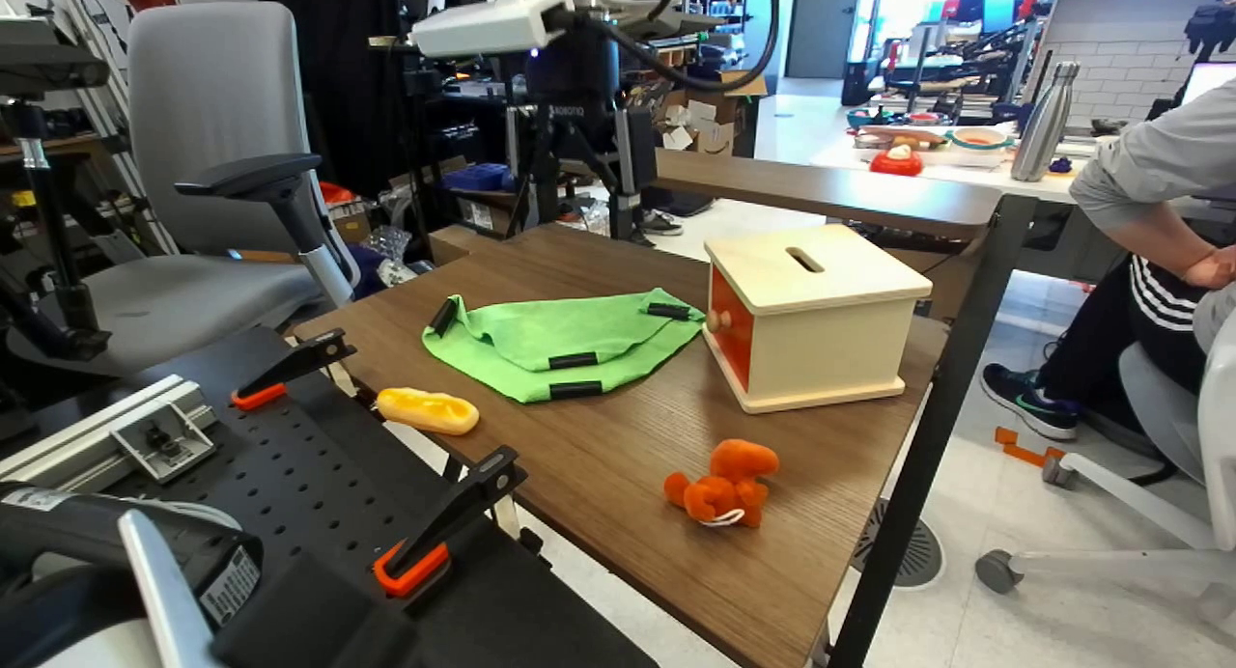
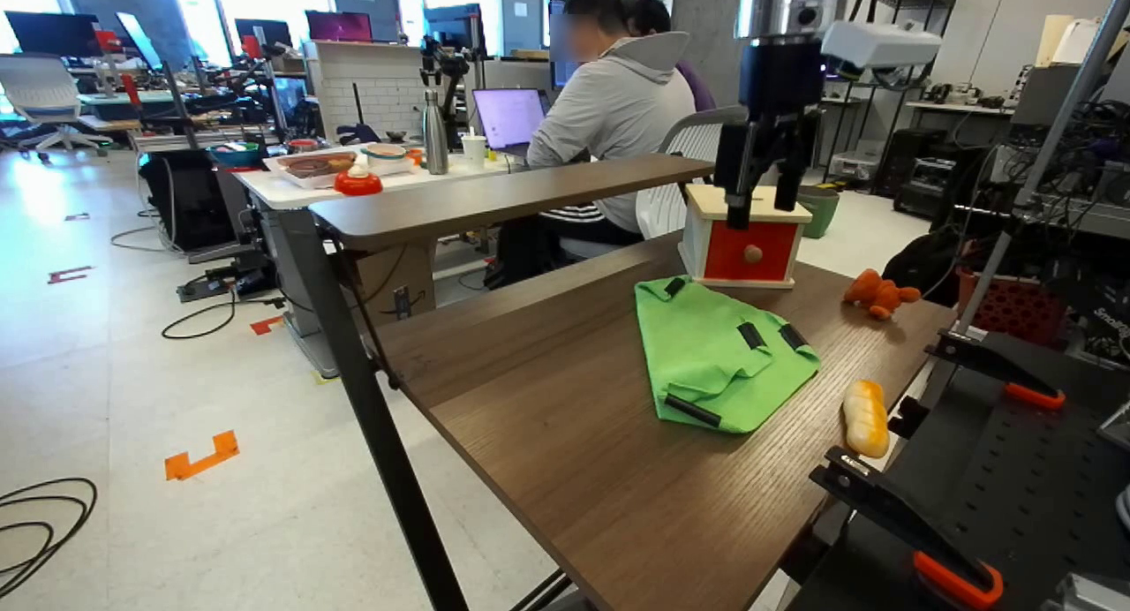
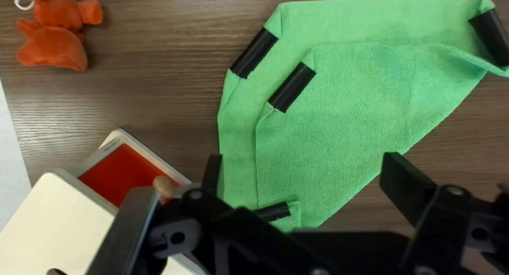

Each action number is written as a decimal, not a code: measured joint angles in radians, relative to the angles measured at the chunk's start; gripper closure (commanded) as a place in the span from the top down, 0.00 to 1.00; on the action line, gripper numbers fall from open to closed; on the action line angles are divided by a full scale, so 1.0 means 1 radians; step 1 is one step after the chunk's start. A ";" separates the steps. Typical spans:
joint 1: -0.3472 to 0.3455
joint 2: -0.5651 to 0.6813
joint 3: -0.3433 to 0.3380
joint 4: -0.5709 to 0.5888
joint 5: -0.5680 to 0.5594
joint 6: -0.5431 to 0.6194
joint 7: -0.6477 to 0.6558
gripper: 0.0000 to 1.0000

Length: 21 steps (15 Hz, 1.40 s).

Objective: Slide the green cloth to the left

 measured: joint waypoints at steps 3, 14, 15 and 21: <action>0.000 0.056 -0.001 -0.026 0.000 0.090 -0.041 1.00; 0.001 0.224 -0.008 -0.004 -0.036 0.182 -0.150 1.00; 0.001 0.238 -0.008 0.006 -0.036 0.182 -0.161 1.00; 0.003 0.315 -0.005 0.069 -0.037 0.181 -0.205 1.00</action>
